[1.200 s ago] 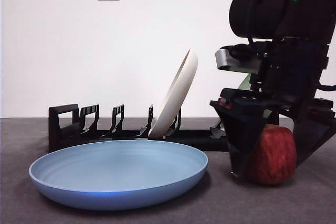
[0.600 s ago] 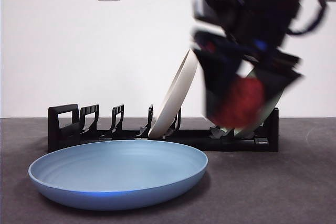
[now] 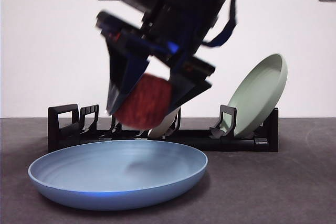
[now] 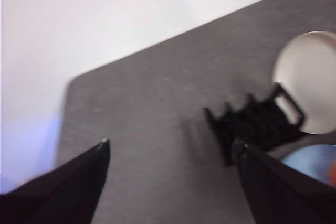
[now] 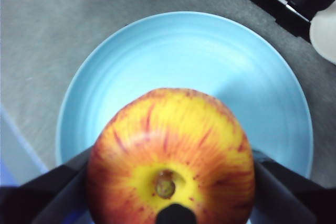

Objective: Take the blue plate from the plate rack,put the plate on the table,take the apple from the table,put the apple in the plate

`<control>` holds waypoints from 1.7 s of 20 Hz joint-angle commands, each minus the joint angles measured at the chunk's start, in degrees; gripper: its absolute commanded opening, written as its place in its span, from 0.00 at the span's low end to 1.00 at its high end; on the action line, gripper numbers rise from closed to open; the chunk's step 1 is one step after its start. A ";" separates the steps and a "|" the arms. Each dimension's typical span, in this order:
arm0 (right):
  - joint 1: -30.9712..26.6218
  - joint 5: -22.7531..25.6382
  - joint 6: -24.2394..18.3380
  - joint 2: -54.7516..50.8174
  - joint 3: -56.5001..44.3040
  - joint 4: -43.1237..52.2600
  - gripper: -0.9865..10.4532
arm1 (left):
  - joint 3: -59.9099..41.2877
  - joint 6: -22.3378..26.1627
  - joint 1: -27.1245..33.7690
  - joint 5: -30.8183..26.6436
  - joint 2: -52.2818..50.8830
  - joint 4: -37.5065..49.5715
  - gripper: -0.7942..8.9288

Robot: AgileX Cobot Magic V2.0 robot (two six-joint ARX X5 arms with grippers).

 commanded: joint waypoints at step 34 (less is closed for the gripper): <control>-2.08 0.46 -0.76 -25.55 3.28 -8.72 0.43 | -1.84 4.68 0.00 22.75 3.06 2.29 0.43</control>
